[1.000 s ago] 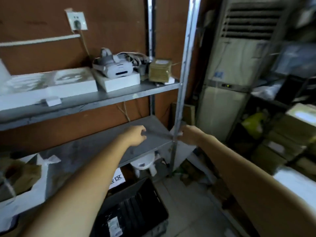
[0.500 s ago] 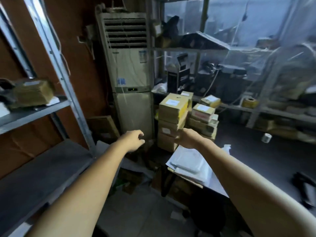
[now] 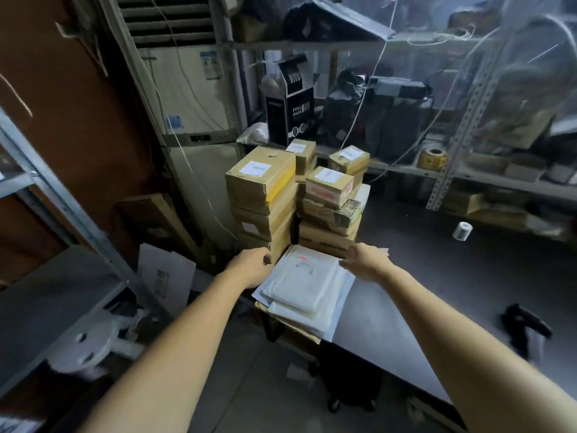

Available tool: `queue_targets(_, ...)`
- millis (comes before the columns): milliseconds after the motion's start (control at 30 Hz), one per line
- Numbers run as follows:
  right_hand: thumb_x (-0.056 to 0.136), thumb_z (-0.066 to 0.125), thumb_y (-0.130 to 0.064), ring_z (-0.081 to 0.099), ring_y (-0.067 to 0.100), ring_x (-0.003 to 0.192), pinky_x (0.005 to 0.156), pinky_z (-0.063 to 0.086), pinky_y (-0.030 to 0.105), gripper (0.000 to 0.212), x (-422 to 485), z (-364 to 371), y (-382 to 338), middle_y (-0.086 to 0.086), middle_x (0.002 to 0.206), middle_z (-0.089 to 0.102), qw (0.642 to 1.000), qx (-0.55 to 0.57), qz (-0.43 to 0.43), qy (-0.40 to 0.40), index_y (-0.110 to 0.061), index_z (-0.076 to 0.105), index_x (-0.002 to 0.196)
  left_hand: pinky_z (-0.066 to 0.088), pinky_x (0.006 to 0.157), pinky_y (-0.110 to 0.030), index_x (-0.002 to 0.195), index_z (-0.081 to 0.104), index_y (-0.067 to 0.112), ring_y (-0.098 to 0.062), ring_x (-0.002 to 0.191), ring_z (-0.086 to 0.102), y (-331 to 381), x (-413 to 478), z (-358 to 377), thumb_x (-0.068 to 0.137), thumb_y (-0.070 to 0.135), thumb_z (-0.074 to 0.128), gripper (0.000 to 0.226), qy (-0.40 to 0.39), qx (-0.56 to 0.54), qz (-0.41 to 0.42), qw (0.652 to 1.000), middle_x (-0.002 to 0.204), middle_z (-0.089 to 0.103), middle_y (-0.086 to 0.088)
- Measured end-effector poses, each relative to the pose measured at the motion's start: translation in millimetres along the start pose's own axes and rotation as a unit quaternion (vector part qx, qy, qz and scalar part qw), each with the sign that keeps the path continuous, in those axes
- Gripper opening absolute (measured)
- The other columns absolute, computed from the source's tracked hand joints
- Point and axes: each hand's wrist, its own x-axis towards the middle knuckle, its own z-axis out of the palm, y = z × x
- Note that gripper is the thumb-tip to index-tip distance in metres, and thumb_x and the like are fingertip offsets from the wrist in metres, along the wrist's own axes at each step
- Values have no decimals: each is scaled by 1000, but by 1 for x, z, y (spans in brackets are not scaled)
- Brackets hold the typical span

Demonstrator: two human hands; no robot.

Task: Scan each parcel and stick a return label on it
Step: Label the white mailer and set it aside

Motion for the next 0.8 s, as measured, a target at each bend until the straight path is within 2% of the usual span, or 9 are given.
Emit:
queue_targets(33, 91, 56, -39, 61, 31, 93, 73, 46, 34, 27, 8, 8, 4, 10, 102, 65, 1000, 6, 0, -9, -13, 62, 95, 52, 88, -37, 118, 58, 33, -22, 99, 59, -3, 9, 6, 92, 38, 53, 27, -3, -2, -4, 1000, 116, 61, 2)
queue_targets(100, 93, 56, -38, 61, 32, 106, 85, 51, 37, 35, 26, 26, 9, 11, 118, 66, 1000, 14, 2, -22, -12, 63, 116, 54, 87, -39, 115, 60, 31, -21, 94, 60, -10, 28, 19, 91, 36, 53, 25, -13, -10, -7, 1000, 110, 63, 2)
queue_targets(167, 94, 57, -38, 60, 31, 112, 84, 47, 34, 41, 43, 45, 13, 11, 126, 64, 999, 12, 15, -28, -11, 61, 124, 54, 86, -40, 118, 60, 30, -22, 93, 61, -17, 49, 35, 90, 35, 52, 29, -29, -21, -9, 999, 106, 62, 1)
queue_targets(233, 94, 56, -39, 59, 31, 115, 83, 45, 34, 42, 63, 62, 15, 10, 129, 62, 999, 13, 34, -35, -12, 60, 126, 55, 85, -39, 125, 56, 29, -25, 95, 61, -22, 72, 51, 91, 33, 51, 35, -44, -34, -8, 998, 112, 62, -1)
queue_targets(367, 95, 55, -36, 60, 31, 107, 87, 50, 36, 39, 99, 93, 19, 14, 120, 65, 997, 13, 64, -51, -4, 62, 118, 53, 90, -39, 134, 51, 26, -25, 105, 59, -34, 118, 84, 94, 31, 53, 41, -66, -42, -9, 997, 127, 58, -5)
queue_targets(500, 95, 53, -36, 57, 30, 110, 84, 49, 35, 37, 130, 117, 24, 13, 119, 62, 992, 17, 111, -58, -4, 61, 113, 49, 96, -40, 140, 46, 24, -28, 118, 54, -49, 151, 111, 95, 32, 53, 46, -78, -16, -1, 997, 139, 47, -6)
queue_targets(567, 93, 53, -36, 58, 32, 106, 81, 50, 35, 31, 141, 128, 24, 14, 112, 63, 989, 24, 131, -67, -6, 59, 100, 48, 96, -41, 142, 43, 23, -29, 119, 51, -55, 160, 124, 95, 34, 53, 49, -92, 0, -1, 996, 140, 42, -7)
queue_targets(700, 89, 62, -40, 58, 33, 106, 79, 47, 32, 37, 156, 144, 23, 14, 105, 62, 982, 58, 166, -65, -6, 59, 102, 48, 93, -39, 139, 42, 28, -29, 117, 49, -61, 172, 141, 92, 38, 56, 50, -102, 8, -8, 995, 137, 41, -6)
queue_targets(800, 83, 72, -32, 63, 32, 92, 75, 53, 35, 34, 163, 147, 25, 11, 91, 55, 969, 133, 200, -57, -6, 51, 93, 49, 90, -37, 140, 39, 31, -29, 115, 52, -59, 179, 144, 89, 36, 63, 56, -109, -32, -17, 993, 136, 42, -6)
